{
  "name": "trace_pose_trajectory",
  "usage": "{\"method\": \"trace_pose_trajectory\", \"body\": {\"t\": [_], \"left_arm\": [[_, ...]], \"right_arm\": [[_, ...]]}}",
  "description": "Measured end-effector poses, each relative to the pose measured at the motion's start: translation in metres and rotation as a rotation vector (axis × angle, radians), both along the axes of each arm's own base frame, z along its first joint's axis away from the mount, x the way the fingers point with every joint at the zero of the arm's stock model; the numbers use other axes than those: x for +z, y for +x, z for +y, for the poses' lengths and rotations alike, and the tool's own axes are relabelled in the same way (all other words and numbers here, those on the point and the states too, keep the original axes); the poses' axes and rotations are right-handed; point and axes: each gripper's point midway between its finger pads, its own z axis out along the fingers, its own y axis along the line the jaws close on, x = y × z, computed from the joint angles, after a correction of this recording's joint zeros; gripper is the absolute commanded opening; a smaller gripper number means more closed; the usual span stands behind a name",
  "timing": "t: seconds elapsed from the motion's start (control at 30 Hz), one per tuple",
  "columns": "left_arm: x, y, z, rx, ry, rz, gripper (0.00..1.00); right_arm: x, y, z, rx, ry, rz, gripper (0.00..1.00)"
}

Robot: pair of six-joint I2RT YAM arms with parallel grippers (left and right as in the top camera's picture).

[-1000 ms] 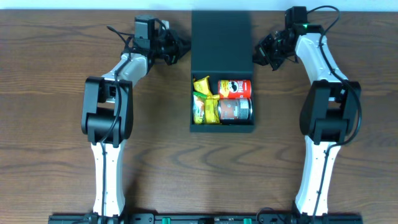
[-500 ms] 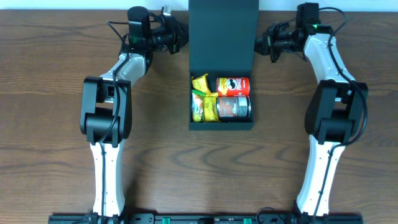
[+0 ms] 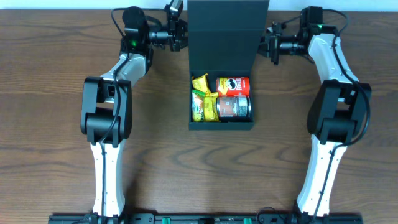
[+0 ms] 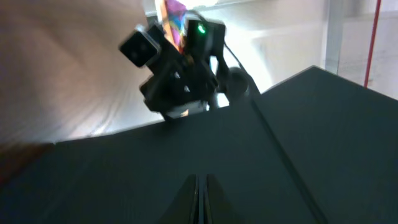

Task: Pack container
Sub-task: 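Swing the lid forward with both grippers to close the box, then move both grippers down beside the box's left and right sides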

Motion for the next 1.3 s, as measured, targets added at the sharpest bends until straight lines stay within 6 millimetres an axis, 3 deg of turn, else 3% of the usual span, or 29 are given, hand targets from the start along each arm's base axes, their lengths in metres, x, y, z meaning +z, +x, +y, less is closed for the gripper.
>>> {"method": "trace_pose_trajectory", "body": {"t": [0.23, 0.53, 0.73, 0.9, 1.0, 1.1, 1.2, 1.3], "left_arm": [[0.025, -0.021, 0.001, -0.057, -0.018, -0.158, 0.06], [0.026, -0.024, 0.001, -0.072, -0.009, -0.078, 0.06], [0.027, -0.026, 0.001, -0.073, -0.009, -0.053, 0.06], [0.046, -0.030, 0.002, -0.082, -0.015, -0.092, 0.06], [0.074, -0.026, 0.001, -0.084, -0.021, -0.155, 0.06], [0.102, -0.024, 0.001, -0.083, -0.028, -0.216, 0.07], [0.139, -0.025, 0.001, -0.084, -0.028, -0.238, 0.08], [0.182, -0.028, 0.002, -0.081, -0.022, -0.144, 0.08]], "right_arm": [[-0.003, -0.033, 0.002, 0.052, -0.004, 0.059, 0.02], [-0.008, -0.029, -0.014, 0.033, -0.036, 0.009, 0.02], [-0.001, -0.027, -0.013, 0.036, 0.003, -0.033, 0.02], [0.002, -0.029, -0.009, 0.060, -0.046, -0.103, 0.02], [0.020, -0.034, -0.004, 0.080, -0.123, -0.170, 0.02], [0.054, -0.044, -0.005, 0.085, -0.258, -0.270, 0.05], [0.106, -0.065, -0.016, 0.058, -0.468, -0.409, 0.34], [0.162, -0.093, -0.035, -0.013, -0.705, -0.559, 0.56]]}}
